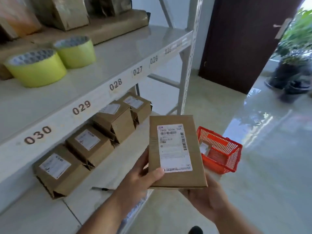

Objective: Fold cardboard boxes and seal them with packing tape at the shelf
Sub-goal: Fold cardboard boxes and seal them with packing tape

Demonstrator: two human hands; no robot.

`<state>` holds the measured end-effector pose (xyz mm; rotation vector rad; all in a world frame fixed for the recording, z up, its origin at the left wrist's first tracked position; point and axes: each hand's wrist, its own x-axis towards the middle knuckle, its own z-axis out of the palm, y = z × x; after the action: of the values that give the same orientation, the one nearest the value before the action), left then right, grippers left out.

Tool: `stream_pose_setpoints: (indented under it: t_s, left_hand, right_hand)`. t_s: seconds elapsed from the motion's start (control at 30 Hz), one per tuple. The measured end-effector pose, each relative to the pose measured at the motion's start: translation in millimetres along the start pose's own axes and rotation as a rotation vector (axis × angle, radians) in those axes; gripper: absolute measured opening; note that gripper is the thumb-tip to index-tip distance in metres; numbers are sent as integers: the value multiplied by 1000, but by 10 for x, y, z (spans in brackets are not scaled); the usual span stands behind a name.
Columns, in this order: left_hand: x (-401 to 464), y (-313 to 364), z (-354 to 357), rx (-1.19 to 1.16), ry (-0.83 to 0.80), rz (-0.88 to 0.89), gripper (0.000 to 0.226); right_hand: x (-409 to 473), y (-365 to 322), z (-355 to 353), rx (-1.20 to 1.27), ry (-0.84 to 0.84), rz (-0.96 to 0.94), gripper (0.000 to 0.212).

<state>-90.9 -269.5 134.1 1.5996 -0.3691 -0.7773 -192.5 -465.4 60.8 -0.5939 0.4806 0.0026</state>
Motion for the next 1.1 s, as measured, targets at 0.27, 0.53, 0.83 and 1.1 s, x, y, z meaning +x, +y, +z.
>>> stream_pose_setpoints:
  t_s: [0.27,0.53,0.83,1.1]
  left_hand:
    - [1083,109,763,74,-39,94,56]
    - [2141,-182,1616,109,-61,-135,46]
    - [3609,-382,2360,308,-340,-208,52]
    - [4981,-849,2895,338,-436,-347,56]
  right_hand:
    - [221,-891,-466,-280,172,-177,41]
    - [524,-1530,-1348,-490,461,-243,34]
    - [1021,-2276,-2103,-440,767,-226,34]
    - [1989,-2764,-2957,-483,1064,-71,30]
